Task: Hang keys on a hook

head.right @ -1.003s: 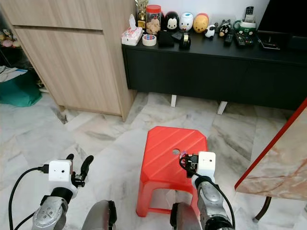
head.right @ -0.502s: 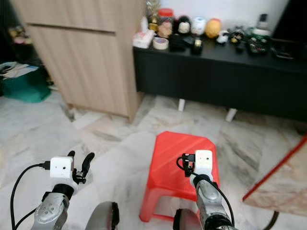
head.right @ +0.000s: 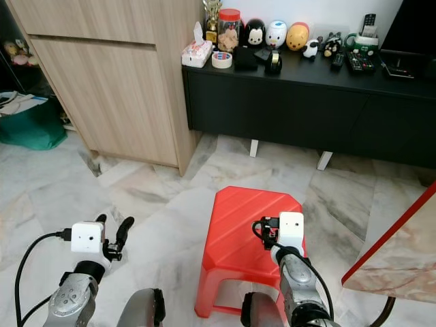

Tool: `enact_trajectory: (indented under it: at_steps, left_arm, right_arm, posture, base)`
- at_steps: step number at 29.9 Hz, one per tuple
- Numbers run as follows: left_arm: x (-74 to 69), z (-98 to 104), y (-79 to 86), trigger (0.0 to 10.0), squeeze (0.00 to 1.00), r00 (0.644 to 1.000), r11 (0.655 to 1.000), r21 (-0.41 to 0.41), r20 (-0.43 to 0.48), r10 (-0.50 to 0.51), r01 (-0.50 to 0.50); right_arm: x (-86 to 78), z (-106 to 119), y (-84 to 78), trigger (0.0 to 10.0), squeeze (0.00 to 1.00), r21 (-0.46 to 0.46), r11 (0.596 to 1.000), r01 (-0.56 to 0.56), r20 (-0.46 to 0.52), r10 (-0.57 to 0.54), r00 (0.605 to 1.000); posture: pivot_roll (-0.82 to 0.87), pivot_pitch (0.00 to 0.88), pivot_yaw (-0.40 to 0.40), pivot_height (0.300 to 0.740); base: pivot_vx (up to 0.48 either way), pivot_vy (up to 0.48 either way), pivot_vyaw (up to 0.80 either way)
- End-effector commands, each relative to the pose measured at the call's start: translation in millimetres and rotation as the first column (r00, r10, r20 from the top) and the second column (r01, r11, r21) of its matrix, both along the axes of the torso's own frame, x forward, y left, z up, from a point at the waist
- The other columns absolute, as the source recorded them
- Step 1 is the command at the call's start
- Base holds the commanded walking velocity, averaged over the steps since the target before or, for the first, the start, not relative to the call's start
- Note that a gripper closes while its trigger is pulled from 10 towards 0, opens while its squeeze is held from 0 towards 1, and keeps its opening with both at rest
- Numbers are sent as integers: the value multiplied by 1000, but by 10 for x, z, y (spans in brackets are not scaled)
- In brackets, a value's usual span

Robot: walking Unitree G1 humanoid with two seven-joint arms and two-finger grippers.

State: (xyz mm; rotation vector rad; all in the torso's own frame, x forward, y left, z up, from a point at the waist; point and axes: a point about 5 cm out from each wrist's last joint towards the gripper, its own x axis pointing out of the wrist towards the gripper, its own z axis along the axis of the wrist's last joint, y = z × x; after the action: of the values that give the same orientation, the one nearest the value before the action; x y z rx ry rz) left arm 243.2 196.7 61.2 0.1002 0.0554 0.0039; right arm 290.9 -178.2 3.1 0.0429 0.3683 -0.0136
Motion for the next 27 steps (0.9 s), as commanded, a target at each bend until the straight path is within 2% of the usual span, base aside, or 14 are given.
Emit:
enact_trajectory:
  at_steps: [1, 5, 9, 14, 22, 27]
  left_arm:
    - [-8, -18, 3, 10000, 0, 1000, 1000, 11, -6, -7, 7]
    - [-9, -20, 7, 10000, 0, 1000, 1000, 14, -7, -4, 4]
    - [-15, -20, 23, 10000, 0, 1000, 1000, 18, -8, -2, 2]
    - [-31, -23, 35, 10000, 0, 1000, 1000, 21, -12, 1, -1]
    - [-44, -24, 47, 10000, 0, 1000, 1000, 23, -15, 1, 0]
    - [-42, -28, 41, 10000, 0, 1000, 1000, 23, -17, -6, 6]
  right_arm:
    - [-15, -25, -20, 10000, 0, 1, 1000, 13, -21, -13, 1000]
    - [-37, -65, -121, 10000, 0, -39, 998, 44, -78, -47, 996]
    - [-54, -104, -172, 10000, 0, -11, 999, 48, -133, -49, 990]
    - [-57, -136, -177, 10000, 0, -26, 1000, -17, -204, 11, 979]
    - [-44, -115, -273, 10000, 0, -14, 997, 73, -207, -75, 976]
    - [-120, -191, -257, 10000, 0, -10, 998, 68, -245, -69, 967]
  posture:
    - [71, 48, -23, 595]
    - [76, 49, -24, 595]
    - [76, 50, -24, 595]
    - [81, 54, -22, 595]
    - [82, 57, -19, 595]
    - [83, 57, -16, 595]
  base:
    - [360, 0, 0]
    - [77, 0, 0]
    - [0, 0, 0]
    - [0, 0, 0]
    - [0, 0, 0]
    - [0, 0, 0]
